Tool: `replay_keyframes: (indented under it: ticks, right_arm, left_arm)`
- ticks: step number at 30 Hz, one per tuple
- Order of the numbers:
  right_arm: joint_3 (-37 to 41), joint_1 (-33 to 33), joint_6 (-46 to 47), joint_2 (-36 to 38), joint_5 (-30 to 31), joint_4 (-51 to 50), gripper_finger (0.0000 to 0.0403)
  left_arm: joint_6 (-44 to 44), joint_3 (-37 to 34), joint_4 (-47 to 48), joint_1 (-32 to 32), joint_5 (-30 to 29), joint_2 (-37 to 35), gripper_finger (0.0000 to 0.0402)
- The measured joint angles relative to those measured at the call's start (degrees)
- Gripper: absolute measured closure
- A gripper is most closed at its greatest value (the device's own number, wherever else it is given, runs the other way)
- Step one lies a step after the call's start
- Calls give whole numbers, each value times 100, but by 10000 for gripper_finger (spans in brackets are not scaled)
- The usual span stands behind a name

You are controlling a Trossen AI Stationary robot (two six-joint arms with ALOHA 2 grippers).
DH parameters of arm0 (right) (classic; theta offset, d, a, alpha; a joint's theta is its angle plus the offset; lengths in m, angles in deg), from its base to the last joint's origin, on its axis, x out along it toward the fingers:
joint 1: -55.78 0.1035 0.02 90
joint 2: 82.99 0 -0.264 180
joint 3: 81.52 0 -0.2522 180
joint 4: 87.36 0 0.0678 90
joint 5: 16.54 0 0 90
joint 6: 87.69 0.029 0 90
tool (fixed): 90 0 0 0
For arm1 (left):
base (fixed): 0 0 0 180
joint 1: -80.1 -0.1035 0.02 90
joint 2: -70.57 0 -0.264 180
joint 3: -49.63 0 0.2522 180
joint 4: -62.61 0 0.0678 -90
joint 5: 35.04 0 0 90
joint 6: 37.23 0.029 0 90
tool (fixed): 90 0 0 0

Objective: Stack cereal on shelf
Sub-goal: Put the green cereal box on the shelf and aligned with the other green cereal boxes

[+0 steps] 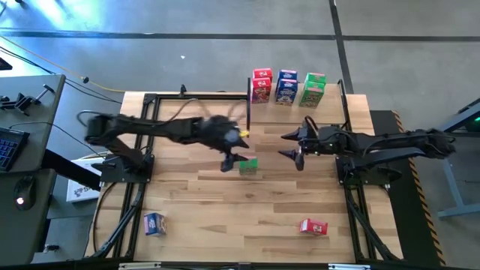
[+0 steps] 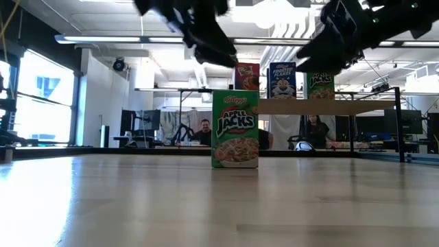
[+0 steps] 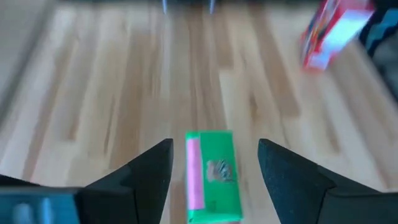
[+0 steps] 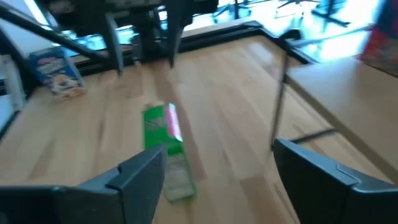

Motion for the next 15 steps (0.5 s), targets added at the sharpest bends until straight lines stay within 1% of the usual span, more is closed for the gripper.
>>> replay_keyframes:
  ticks: [3,5,9,12,15]
  right_arm:
    - [-288,2,0,-443,-308,103,111]
    - [-524,2,-7,-815,-463,86,109]
    - [-1093,2,2,-1601,-741,-54,109]
    - [-1524,2,4,-2151,-815,-365,108]
    - [-1978,2,-14,-2661,-913,-707,108]
  left_arm:
    - [-429,-1204,-1703,0,26,-736,174]
    - [-716,-1996,-2841,0,5,-1102,174]
    - [-1018,-3194,-4688,-1,-410,-1580,174]
    - [-1098,-3780,-5300,-71,-780,-1743,174]
    - [-1152,-4137,-5660,-223,-870,-1771,174]
